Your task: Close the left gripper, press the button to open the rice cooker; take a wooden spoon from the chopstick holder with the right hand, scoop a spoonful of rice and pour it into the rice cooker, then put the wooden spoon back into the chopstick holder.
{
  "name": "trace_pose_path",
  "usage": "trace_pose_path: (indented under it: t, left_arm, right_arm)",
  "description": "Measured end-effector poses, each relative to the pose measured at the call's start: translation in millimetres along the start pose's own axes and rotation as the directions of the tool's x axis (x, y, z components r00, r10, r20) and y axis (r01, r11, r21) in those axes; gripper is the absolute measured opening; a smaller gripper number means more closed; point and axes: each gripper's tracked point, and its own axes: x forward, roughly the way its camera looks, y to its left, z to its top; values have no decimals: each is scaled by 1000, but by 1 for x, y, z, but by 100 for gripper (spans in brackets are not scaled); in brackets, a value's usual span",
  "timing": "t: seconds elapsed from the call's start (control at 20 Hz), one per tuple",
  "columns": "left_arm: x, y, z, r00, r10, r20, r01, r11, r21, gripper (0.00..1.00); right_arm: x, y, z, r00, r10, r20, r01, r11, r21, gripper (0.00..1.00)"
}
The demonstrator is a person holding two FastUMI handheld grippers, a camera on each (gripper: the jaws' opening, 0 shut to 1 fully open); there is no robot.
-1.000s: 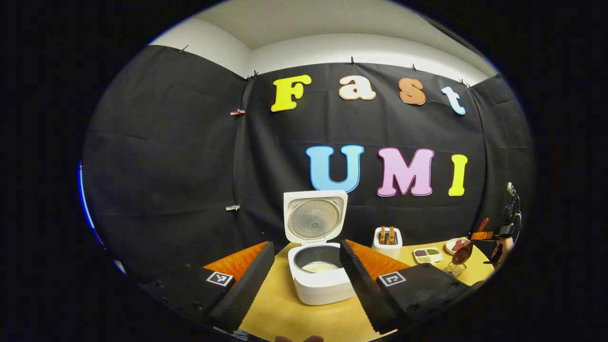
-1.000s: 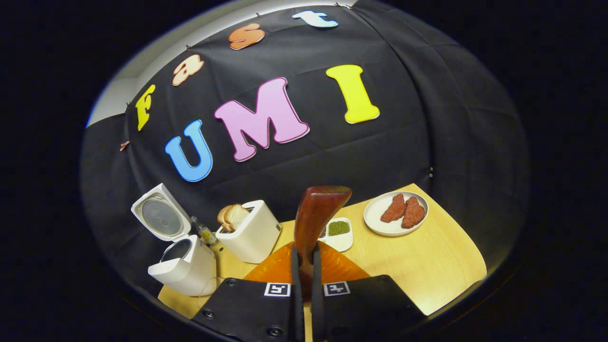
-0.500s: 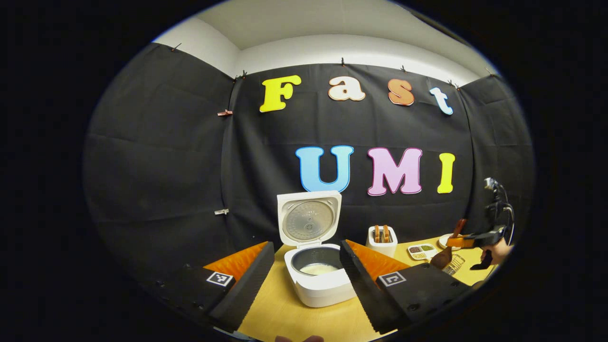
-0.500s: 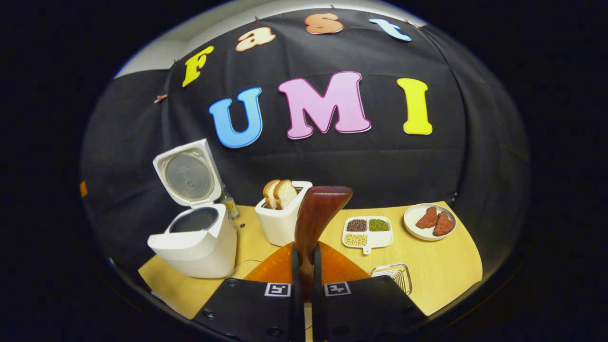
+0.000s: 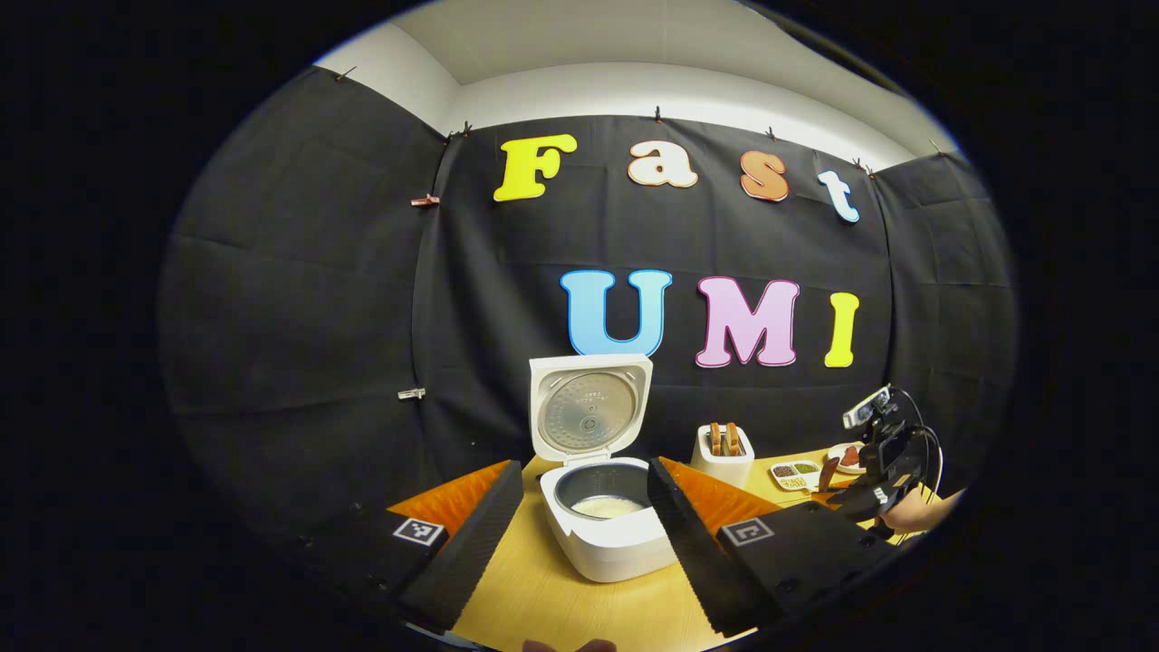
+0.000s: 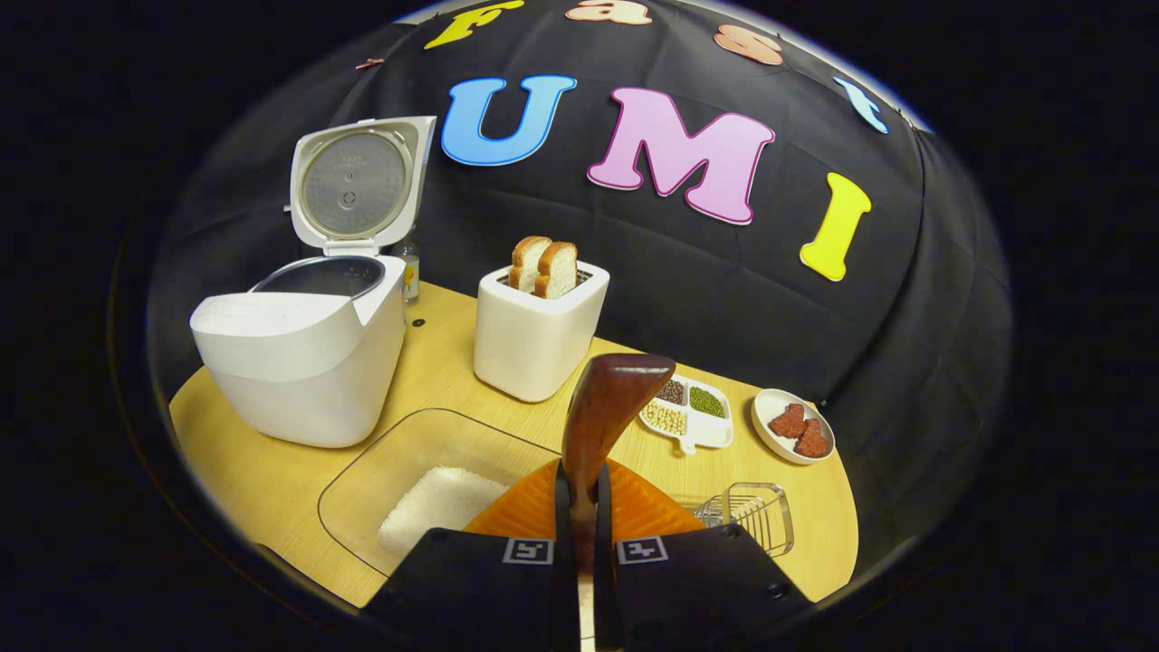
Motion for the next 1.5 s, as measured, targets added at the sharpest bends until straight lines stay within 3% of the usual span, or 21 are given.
trace_pose_path:
  t: [0.05,0.15,0.25,0.4,0.5,0.6,0.75,0.85,1.0,1.2,1.4,1.5]
  left_arm:
    - [0,4,-1,1000,3,-1,-3,1000,-1,95]
    - [0,9,-1,1000,7,2,-7,1000,0,96]
    - [0,13,-4,1000,10,1,-10,1000,-4,95]
    - [-2,19,-7,1000,20,-1,-20,1000,-16,95]
    - [-4,22,-8,1000,23,-1,-23,1000,-15,95]
    - [-5,25,-10,1000,31,-3,-31,999,-17,96]
    - [-8,29,-11,999,41,-7,-41,998,-38,95]
    - [-10,30,-12,999,44,-11,-45,998,-43,95]
    - [-13,31,-14,999,47,-13,-48,998,-36,95]
    - [-14,28,-13,999,40,-11,-41,998,-44,95]
    - [-16,23,-14,1000,29,-10,-29,998,-52,95]
    - [-16,20,-16,1000,19,-11,-20,998,-62,96]
  right_arm:
    - [4,4,-6,1000,-9,-23,9,1000,-4,15]
    - [7,11,-6,999,-26,-23,26,1000,-12,11]
    - [7,29,-7,999,3,-36,-3,1000,20,11]
    - [3,54,-3,998,52,-33,-48,992,119,11]
    - [1,63,-2,995,96,-39,-83,964,251,11]
    - [0,63,-3,989,141,-43,-106,882,459,11]
    - [0,52,-10,981,191,-29,-118,713,691,11]
    - [-1,43,-12,979,204,-1,-129,622,773,11]
    - [-9,24,-10,979,198,40,-140,522,841,11]
    - [-21,0,5,978,177,107,-174,428,887,11]
    - [-30,-28,17,979,142,149,-192,370,909,11]
    - [-36,-39,27,976,126,176,-210,367,906,11]
